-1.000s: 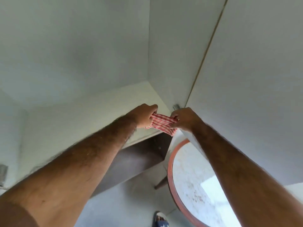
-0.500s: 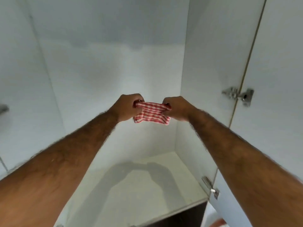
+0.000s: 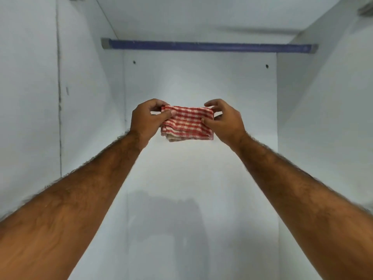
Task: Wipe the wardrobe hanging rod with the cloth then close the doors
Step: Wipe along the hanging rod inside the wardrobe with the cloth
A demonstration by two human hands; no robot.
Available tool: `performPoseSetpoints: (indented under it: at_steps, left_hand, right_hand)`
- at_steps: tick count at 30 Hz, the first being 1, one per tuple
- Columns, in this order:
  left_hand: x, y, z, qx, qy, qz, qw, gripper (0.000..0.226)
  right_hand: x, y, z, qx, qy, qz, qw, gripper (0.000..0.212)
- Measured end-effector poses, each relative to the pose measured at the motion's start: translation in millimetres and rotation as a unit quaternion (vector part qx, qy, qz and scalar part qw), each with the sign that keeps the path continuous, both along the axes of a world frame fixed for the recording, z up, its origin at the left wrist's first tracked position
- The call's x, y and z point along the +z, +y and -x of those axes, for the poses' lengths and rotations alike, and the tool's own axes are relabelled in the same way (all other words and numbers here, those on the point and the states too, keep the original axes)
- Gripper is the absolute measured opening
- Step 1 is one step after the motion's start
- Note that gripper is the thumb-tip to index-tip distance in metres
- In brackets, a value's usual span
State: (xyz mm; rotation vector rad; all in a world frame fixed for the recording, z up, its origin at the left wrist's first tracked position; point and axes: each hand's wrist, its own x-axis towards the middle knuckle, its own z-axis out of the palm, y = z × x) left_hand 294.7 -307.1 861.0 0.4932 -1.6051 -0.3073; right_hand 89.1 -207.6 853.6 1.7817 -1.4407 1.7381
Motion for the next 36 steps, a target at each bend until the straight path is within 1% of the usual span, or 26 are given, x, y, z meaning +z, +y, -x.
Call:
performPoseSetpoints:
  at_steps: [3, 6, 8, 11, 15, 17, 20, 22, 23, 24, 26, 27, 28, 29, 31, 32, 34, 35, 36]
  left_hand:
    - [44.7, -3.6, -10.7, 0.03, 0.03, 0.055, 0.998, 0.03]
    - [94.0, -4.7, -21.4, 0.072, 0.03, 0.102, 0.992, 0.03]
    - [135.3, -3.3, -33.2, 0.1, 0.032, 0.139, 0.985, 0.031]
    - [192.6, 1.6, -48.9, 0.134, 0.018, 0.169, 0.976, 0.03]
    - [237.1, -3.6, -57.9, 0.236, -0.022, 0.203, 0.95, 0.029]
    - [247.4, -15.2, -61.3, 0.252, -0.038, 0.192, 0.948, 0.026]
    - [248.5, -39.7, -59.4, 0.261, -0.057, 0.169, 0.949, 0.02]
    - [243.0, -55.9, -53.8, 0.273, -0.043, 0.163, 0.947, 0.024]
    - [240.6, -63.9, -51.1, 0.278, -0.028, 0.166, 0.946, 0.026]
    - [238.3, -71.9, -48.7, 0.286, -0.014, 0.176, 0.942, 0.027]
    - [235.6, -85.4, -46.3, 0.31, -0.002, 0.203, 0.929, 0.021]
    - [235.2, -89.7, -45.7, 0.315, 0.002, 0.218, 0.924, 0.019]
    - [235.1, -92.9, -45.6, 0.315, 0.003, 0.231, 0.921, 0.017]
    - [235.0, -94.4, -45.7, 0.314, 0.001, 0.241, 0.918, 0.018]
    - [234.5, -96.2, -48.6, 0.319, -0.006, 0.251, 0.914, 0.027]
    - [233.1, -98.5, -51.7, 0.314, -0.002, 0.244, 0.918, 0.035]
    - [226.9, -104.3, -58.1, 0.306, 0.015, 0.226, 0.925, 0.054]
    - [223.6, -108.9, -61.3, 0.322, 0.014, 0.23, 0.918, 0.06]
    - [220.2, -114.0, -62.1, 0.351, -0.001, 0.245, 0.904, 0.064]
  right_hand:
    - [43.1, -17.4, -12.1, 0.013, 0.006, 0.088, 0.996, 0.029]
    - [88.4, -25.9, -20.3, 0.01, 0.029, 0.149, 0.988, 0.024]
    - [125.8, -31.7, -23.9, 0.014, 0.051, 0.185, 0.981, 0.026]
    - [183.4, -36.6, -34.0, -0.019, 0.108, 0.235, 0.966, 0.032]
    - [237.3, -48.8, -52.2, -0.086, 0.182, 0.234, 0.951, 0.033]
    - [251.5, -61.2, -57.7, -0.113, 0.202, 0.217, 0.948, 0.033]
    - [254.9, -83.0, -63.2, -0.153, 0.228, 0.183, 0.944, 0.031]
    - [246.9, -96.0, -65.6, -0.16, 0.23, 0.172, 0.944, 0.028]
    - [241.9, -102.3, -66.1, -0.175, 0.231, 0.182, 0.94, 0.028]
    - [237.1, -108.5, -67.3, -0.206, 0.24, 0.204, 0.926, 0.029]
    - [229.4, -120.3, -72.1, -0.286, 0.285, 0.258, 0.878, 0.032]
    - [226.0, -126.3, -76.5, -0.302, 0.316, 0.271, 0.857, 0.035]
    - [221.7, -131.7, -81.6, -0.3, 0.346, 0.266, 0.848, 0.041]
    - [217.1, -137.0, -86.5, -0.287, 0.362, 0.248, 0.852, 0.048]
    - [209.4, -149.3, -94.2, -0.265, 0.354, 0.221, 0.869, 0.056]
    - [206.6, -156.3, -94.8, -0.269, 0.346, 0.225, 0.87, 0.057]
    - [202.1, -165.6, -93.4, -0.285, 0.339, 0.256, 0.859, 0.062]
    - [200.9, -168.8, -93.3, -0.287, 0.335, 0.269, 0.857, 0.064]
    - [201.1, -171.7, -92.6, -0.292, 0.33, 0.282, 0.852, 0.061]
